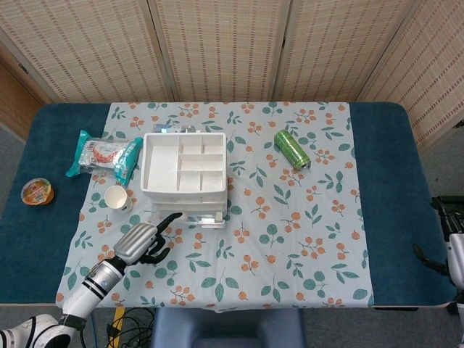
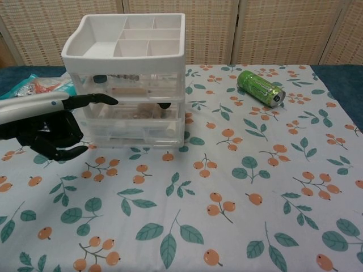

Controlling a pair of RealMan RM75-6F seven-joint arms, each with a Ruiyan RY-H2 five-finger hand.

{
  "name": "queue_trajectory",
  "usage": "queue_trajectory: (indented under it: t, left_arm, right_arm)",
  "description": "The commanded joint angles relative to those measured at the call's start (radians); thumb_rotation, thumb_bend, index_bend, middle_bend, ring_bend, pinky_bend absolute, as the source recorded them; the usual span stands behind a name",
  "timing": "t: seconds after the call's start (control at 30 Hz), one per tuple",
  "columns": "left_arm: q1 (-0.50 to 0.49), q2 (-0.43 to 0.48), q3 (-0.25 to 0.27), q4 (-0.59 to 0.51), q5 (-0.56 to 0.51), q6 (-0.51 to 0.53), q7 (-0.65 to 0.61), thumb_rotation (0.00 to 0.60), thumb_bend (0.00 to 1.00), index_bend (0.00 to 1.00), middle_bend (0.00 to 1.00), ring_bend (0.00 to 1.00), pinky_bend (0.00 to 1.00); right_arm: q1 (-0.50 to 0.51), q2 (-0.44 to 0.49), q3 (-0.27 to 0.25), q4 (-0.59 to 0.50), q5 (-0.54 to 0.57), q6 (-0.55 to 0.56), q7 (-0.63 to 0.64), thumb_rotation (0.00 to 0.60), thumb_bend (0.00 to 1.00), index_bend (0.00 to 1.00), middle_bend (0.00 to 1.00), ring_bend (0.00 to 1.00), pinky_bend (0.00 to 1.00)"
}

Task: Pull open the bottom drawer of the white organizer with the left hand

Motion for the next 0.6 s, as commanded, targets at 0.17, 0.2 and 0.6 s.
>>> queue_trajectory:
  t: [0.17,0.2,0.6]
  left_arm:
    - [-0.039,-0.007,-0.01,0.013,-0.087,-0.071,0.085,0.6,0.44,0.02,0.9,0.97,1.0]
    - [-0.043,-0.007,-0.01,0.011,-0.096,-0.076,0.092,0.6,0.44,0.03,0.9,0.97,1.0]
    - [-0.069,-0.001,-0.01,-0.008,-0.133,-0.109,0.118,0.6,0.44,0.18,0.9,0.97,1.0]
  right_arm:
    - [-0.002,-0.002,0.0,0.007,0.005,-0.002,0.008,0.6,0.28,0.02,0.17,0.24,0.19]
    - [-0.003,-0.002,0.0,0.009,0.005,-0.002,0.009,0.6,0.28,0.02,0.17,0.24,0.19]
    - [-0.002,-0.007,0.0,0.02,0.012,-0.013,0.016,0.6,0.28,0.02,0.17,0.24,0.19]
